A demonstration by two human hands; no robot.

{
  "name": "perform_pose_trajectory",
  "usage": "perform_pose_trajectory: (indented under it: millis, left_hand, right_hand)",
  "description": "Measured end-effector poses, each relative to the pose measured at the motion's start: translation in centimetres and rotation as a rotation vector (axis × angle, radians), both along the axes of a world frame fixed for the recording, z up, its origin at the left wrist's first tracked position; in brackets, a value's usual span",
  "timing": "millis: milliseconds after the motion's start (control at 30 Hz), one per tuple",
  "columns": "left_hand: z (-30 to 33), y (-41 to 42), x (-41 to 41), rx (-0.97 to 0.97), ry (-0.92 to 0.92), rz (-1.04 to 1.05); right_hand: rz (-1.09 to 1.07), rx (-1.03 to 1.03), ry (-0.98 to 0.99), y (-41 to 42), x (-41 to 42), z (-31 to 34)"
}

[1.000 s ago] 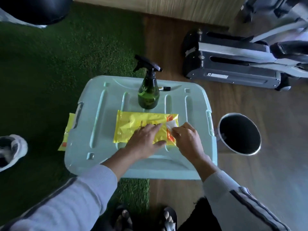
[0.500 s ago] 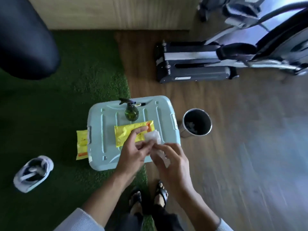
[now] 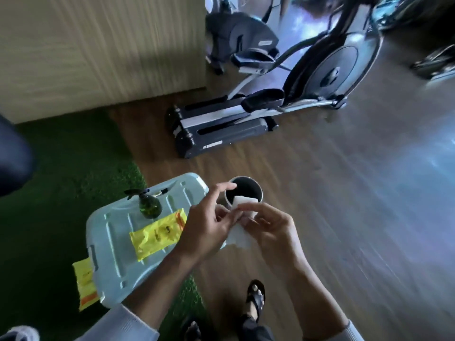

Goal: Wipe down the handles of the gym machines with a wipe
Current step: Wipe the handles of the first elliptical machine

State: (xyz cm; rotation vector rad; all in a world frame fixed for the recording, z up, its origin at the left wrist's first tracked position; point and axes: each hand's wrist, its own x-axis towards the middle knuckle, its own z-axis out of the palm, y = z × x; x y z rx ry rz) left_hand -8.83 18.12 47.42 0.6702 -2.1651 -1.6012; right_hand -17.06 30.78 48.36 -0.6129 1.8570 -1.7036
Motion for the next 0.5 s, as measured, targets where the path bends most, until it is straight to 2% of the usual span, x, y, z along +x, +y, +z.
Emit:
perform_pose_trajectory:
  millis: [167,333,500]
  left_hand:
    - [0.6,4.0,-7.1,-0.057,0.020,-0.058]
    - [1.4,8.5,-17.0,0.126,0.032,-0.126]
    - [2.2,13.0,-25.2,0.352,0.005,-0.351]
  right_hand:
    - [-0.162,0.004,-0.004,4.4,-5.9,0.1]
    - [-0.240,-0.053,-0.061,10.2,-14.6,0.8]
    - [-0.363,-0.014,-0.025,15.7,-22.6,1.1]
